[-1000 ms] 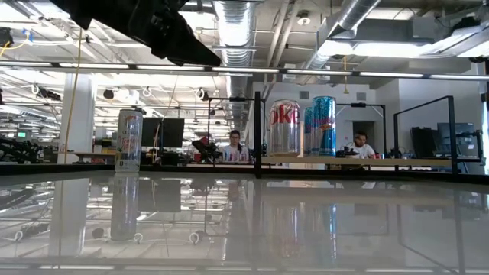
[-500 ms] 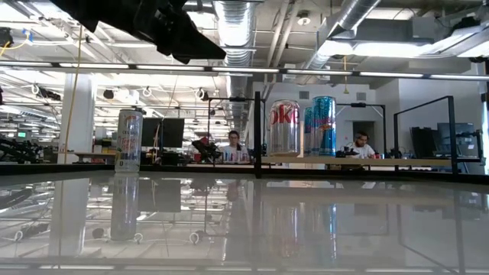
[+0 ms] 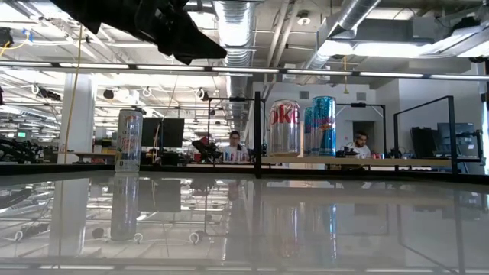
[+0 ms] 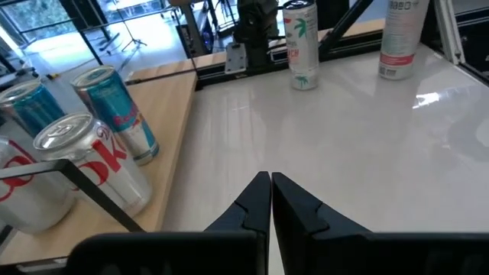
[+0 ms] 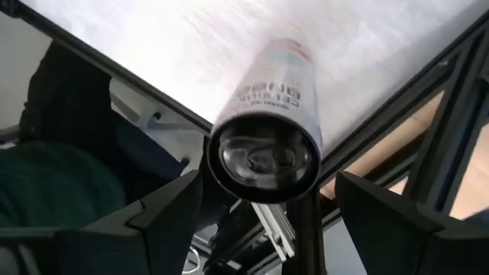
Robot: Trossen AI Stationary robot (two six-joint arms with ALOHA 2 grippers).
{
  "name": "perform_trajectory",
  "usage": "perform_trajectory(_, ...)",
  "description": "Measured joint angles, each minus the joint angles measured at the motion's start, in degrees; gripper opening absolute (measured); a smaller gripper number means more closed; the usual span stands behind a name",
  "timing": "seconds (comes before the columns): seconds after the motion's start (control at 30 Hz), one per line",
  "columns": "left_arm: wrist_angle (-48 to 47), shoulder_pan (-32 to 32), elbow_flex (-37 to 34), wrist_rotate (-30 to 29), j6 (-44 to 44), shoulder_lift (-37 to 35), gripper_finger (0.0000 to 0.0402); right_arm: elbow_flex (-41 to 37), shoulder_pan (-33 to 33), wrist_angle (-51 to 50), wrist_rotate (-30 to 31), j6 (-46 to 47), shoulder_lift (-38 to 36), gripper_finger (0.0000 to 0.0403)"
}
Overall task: Place canned beverage on shelf
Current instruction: Put the bottom white-pink soda can on the shelf
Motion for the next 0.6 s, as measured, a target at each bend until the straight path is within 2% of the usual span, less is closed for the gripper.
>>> perform_trajectory(0.3, -0.04, 0.00, 0.00, 0.02, 0.26, 0.00, 0.0000, -0.89, 0.42, 1.00, 0.97, 0.03, 0.12, 0.0324)
perform_trajectory(0.6, 0.36, 0.02, 0.00, 0.07, 1.55, 0.00, 0.0000, -1.01, 0.67, 2.88, 0.83, 0.00, 3.28, 0.0324)
